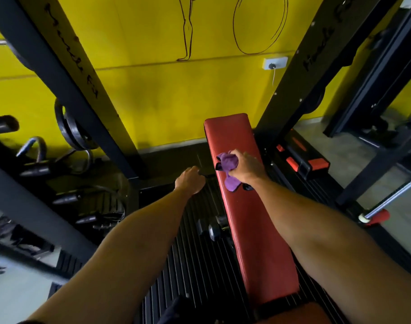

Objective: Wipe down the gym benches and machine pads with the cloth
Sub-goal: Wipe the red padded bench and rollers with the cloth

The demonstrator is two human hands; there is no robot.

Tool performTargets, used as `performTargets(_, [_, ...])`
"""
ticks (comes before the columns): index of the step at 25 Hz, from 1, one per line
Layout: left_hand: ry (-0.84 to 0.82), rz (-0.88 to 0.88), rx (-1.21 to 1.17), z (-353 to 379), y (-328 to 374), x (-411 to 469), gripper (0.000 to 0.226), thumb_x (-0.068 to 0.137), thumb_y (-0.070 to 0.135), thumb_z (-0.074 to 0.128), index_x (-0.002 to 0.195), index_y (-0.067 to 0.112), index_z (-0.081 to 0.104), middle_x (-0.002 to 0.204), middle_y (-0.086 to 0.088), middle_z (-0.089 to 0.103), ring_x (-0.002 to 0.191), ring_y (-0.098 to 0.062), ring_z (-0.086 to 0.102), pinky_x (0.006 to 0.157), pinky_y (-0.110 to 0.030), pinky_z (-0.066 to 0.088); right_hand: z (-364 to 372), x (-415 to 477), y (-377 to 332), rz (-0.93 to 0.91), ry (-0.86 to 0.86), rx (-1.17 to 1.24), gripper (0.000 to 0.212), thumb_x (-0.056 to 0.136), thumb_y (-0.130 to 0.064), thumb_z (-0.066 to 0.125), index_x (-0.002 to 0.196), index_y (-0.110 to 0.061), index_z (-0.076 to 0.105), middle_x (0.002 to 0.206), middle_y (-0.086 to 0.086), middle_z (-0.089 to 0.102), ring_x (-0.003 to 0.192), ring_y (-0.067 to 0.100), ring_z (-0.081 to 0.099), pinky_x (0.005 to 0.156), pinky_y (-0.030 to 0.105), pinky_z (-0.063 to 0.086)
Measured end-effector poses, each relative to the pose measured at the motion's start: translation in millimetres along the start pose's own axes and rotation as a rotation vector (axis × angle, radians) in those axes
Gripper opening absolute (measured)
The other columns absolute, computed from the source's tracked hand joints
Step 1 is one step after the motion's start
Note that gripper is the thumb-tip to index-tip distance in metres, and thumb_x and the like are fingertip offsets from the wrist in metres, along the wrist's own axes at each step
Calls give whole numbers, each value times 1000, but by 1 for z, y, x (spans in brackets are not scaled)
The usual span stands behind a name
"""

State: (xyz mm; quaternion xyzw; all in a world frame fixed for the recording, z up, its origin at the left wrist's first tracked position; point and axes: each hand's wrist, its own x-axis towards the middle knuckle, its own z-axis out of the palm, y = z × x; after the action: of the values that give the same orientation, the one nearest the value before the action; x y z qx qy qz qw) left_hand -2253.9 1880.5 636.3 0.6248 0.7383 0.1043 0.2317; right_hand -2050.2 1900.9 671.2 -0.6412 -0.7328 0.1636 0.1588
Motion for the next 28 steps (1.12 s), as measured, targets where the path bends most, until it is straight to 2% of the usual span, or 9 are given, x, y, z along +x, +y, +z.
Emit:
performTargets(5, [-9, 39, 20, 5, 15, 94, 53, 98, 30, 49, 150, 21, 44, 153, -7, 45, 139, -28, 46, 108, -43, 42, 16, 72, 23, 22, 66, 28, 70, 75, -29, 87, 138, -29, 55, 133, 6, 62, 120, 34, 60, 94, 39, 50])
performTargets(9, [-66, 94, 25, 10, 29, 183, 49, 95, 40, 47, 142, 26, 52, 147, -4, 50, 132, -28, 51, 100, -45, 47, 32, 147, 35, 40, 148, 47, 68, 76, -25, 85, 137, -27, 56, 132, 5, 63, 119, 34, 60, 94, 40, 50])
performTargets(14, [57, 135, -102, -2, 56, 268, 54, 95, 33, 51, 148, 23, 41, 151, -5, 41, 137, -30, 42, 106, -45, 40, 57, 243, 37, 99, 303, 84, 70, 75, -24, 84, 139, -28, 55, 131, 9, 58, 119, 40, 56, 96, 48, 48])
performTargets(17, [150, 189, -186, -2, 67, 301, 51, 95, 33, 51, 145, 30, 41, 149, 1, 39, 138, -26, 39, 108, -42, 39, 84, 272, 38, 158, 239, 46, 75, 83, -40, 78, 149, -34, 44, 149, 9, 46, 140, 42, 37, 110, 55, 38])
performTargets(19, [153, 200, -182, 8, 66, 320, 54, 99, 29, 49, 151, 23, 35, 156, -1, 32, 145, -27, 29, 116, -43, 34, 104, 277, 42, 153, 258, -109, 77, 84, -53, 73, 152, -35, 42, 154, 11, 44, 147, 43, 30, 116, 59, 29])
performTargets(21, [143, 172, -163, 17, 66, 343, 59, 102, 30, 49, 155, 13, 30, 162, -7, 26, 151, -28, 20, 123, -42, 22, 111, 288, 51, 125, 317, -191, 78, 83, -55, 72, 152, -34, 43, 152, 12, 48, 146, 45, 32, 116, 62, 29])
performTargets(23, [153, 163, -198, 22, 70, 359, 53, 103, 28, 47, 151, 7, 36, 158, -10, 32, 148, -29, 25, 123, -38, 20, 103, 308, 67, 94, 360, -221, 76, 83, -51, 72, 152, -33, 44, 151, 13, 49, 146, 47, 32, 116, 64, 27])
performTargets(25, [225, 155, -303, 28, 79, 364, 41, 105, 19, 41, 143, 3, 44, 146, -15, 43, 139, -32, 34, 120, -41, 25, 88, 331, 84, 105, 413, -209, 71, 84, -47, 72, 149, -32, 48, 151, 14, 49, 146, 49, 30, 116, 66, 25])
performTargets(28, [376, 190, -365, 38, 82, 366, 33, 105, 16, 37, 132, 2, 50, 133, -16, 50, 128, -32, 41, 115, -47, 30, 77, 366, 74, 122, 392, -143, 59, 87, -56, 61, 139, -31, 58, 149, 13, 52, 145, 48, 30, 117, 65, 21])
